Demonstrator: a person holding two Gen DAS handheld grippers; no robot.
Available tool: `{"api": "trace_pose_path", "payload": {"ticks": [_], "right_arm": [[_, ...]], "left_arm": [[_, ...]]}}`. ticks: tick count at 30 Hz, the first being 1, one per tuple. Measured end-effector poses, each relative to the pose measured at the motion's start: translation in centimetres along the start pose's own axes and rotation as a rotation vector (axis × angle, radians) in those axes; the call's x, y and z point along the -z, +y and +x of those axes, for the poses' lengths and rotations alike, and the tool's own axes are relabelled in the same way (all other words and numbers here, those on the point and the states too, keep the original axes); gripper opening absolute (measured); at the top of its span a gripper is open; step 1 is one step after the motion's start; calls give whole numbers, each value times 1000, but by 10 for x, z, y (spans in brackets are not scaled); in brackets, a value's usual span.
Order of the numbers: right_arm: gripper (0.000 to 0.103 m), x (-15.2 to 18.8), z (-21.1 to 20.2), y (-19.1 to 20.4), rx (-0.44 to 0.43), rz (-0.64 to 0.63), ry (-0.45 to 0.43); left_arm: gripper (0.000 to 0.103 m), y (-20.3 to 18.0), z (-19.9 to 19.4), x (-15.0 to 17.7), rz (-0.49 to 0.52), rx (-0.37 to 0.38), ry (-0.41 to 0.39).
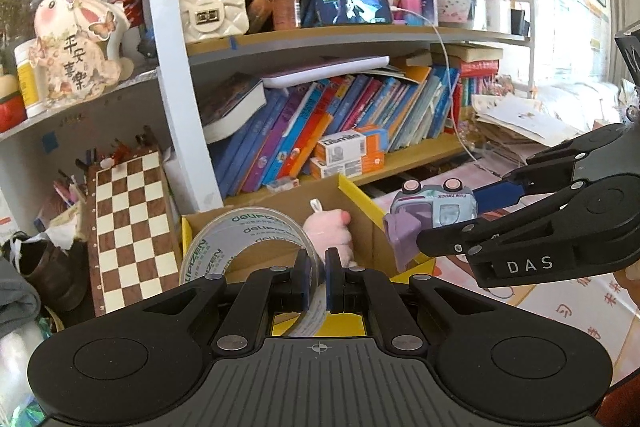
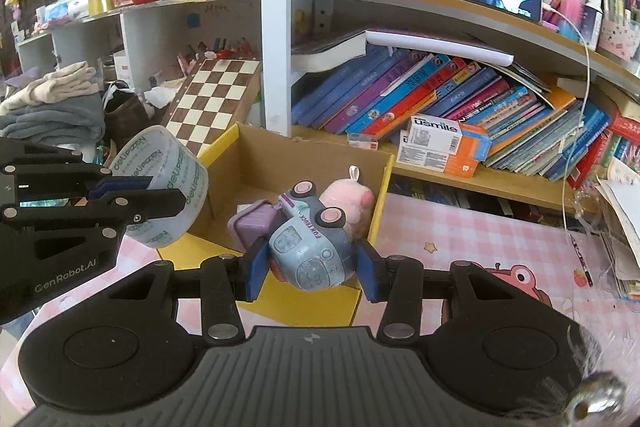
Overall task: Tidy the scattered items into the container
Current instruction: 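Carry the tape roll and toy car into the box with both grippers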
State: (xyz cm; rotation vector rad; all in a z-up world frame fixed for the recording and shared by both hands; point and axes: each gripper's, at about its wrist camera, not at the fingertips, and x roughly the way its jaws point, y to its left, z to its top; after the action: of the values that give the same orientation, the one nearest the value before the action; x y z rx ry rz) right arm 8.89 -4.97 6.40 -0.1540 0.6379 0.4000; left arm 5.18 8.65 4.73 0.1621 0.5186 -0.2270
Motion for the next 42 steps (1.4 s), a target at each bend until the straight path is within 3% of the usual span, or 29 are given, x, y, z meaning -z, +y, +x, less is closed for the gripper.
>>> {"api": "trace_pose_path", "payload": {"ticks": [12,25,42], "right_arm": [[43,-14,26,-5,-10,-3,7],[43,-23,73,-10,-58,4,50],[43,-19,130,-17,-95,-1,144]], "left_arm": [[6,12,25,-9,1,2,14],[6,27,64,-6,-3,-2,81],[6,40,118,-3,-29,34,155]]}}
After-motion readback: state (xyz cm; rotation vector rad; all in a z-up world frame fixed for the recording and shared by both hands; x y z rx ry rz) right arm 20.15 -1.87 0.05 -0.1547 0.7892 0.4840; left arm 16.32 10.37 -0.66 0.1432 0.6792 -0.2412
